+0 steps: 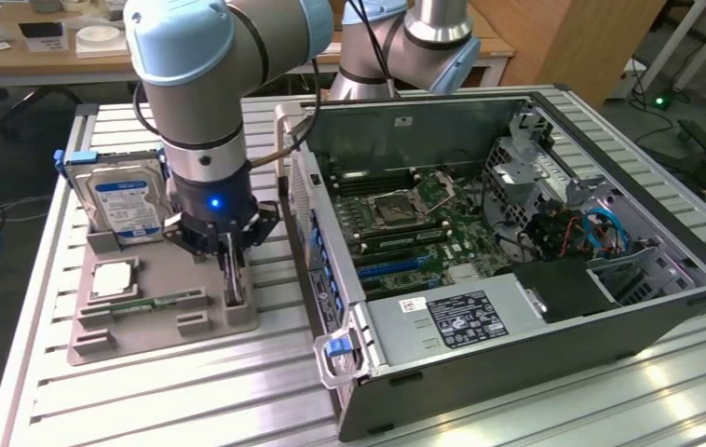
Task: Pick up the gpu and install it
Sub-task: 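Pick up the gpu and move the gpu toward the slot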
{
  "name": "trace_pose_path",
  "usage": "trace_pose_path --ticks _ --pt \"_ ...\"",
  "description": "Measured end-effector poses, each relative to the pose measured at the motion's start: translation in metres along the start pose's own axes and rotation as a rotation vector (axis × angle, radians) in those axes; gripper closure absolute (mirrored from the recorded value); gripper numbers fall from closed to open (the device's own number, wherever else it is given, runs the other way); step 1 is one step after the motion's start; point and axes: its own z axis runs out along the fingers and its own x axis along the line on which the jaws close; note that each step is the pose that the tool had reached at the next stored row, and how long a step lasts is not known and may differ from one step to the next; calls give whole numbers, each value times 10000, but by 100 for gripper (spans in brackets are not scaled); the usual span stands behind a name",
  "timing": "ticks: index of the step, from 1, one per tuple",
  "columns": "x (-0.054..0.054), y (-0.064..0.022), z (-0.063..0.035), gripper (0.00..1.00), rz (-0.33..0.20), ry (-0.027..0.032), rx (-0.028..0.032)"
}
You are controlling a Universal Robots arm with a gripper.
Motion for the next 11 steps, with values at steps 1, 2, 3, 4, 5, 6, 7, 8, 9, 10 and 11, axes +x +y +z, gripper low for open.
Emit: trace_pose_path --ticks 1,2,3,4,5,6,7,8,9,10,11 --pt "0 1 -12 72 1 0 -2" --pt "0 2 -25 72 1 0 -6" --pt "0 2 -39 72 1 1 -9" --pt "-1 3 -53 72 1 0 -12" --pt "-1 3 -68 72 1 1 -15" --pt "-2 4 -84 72 2 1 -18" --pt "-2 5 -100 72 1 1 -21" --pt "-2 6 -117 72 2 1 -22" --pt "-3 7 -136 72 1 1 -26" --pt "-4 7 -155 72 1 1 -28" --pt "-4 8 -173 72 2 1 -31"
